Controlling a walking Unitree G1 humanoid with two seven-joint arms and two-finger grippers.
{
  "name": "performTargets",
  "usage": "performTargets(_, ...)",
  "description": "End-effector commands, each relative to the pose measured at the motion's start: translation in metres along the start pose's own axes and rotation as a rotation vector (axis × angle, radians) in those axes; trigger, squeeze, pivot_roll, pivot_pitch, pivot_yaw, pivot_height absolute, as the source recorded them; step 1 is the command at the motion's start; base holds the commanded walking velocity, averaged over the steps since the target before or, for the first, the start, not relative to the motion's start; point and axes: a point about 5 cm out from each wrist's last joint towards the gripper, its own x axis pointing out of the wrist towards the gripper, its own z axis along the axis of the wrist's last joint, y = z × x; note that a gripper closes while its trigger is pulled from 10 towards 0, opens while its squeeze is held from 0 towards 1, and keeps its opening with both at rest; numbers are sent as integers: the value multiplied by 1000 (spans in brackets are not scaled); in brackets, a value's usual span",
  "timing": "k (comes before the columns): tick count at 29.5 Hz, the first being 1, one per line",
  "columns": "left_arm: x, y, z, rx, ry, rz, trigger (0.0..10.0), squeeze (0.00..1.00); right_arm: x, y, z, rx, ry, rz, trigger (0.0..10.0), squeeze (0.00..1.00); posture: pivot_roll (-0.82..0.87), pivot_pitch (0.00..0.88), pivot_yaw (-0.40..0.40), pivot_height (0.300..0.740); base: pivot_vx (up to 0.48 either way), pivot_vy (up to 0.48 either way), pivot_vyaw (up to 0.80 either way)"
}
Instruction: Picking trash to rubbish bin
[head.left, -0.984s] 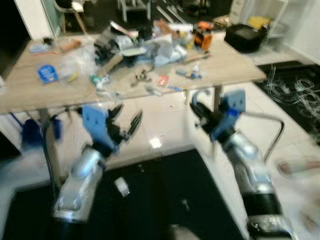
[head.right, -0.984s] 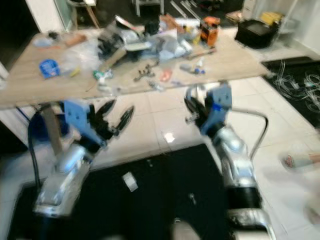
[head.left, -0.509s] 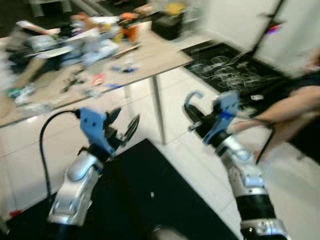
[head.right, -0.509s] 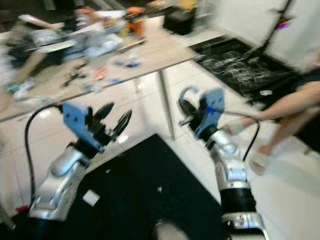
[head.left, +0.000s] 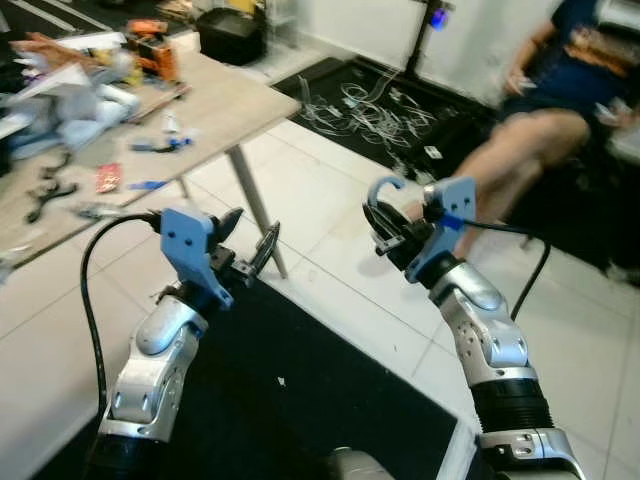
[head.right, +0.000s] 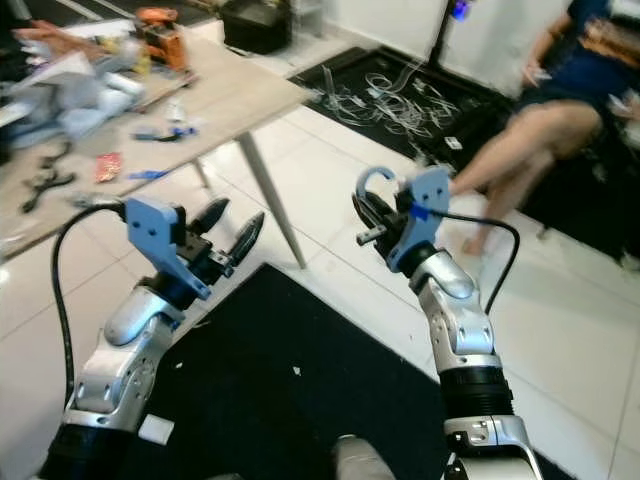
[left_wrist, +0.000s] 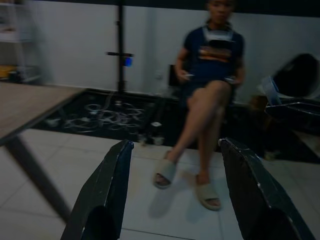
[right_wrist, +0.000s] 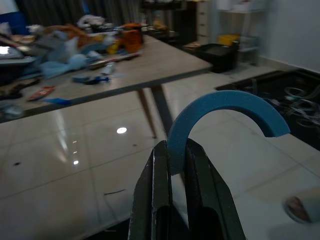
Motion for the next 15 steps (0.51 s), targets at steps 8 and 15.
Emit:
performTargets(8,0,-2,-5,-5,17,-15,10000,0,0,-1,1,3,7,2,10000,0,-63,0,-17,740,0,0,-788)
performTargets(15,0,-2,-5,-8,17,-16,10000,0,0,0,0,3,9,2,10000,0,-63,0,-17,740,0,0,-788)
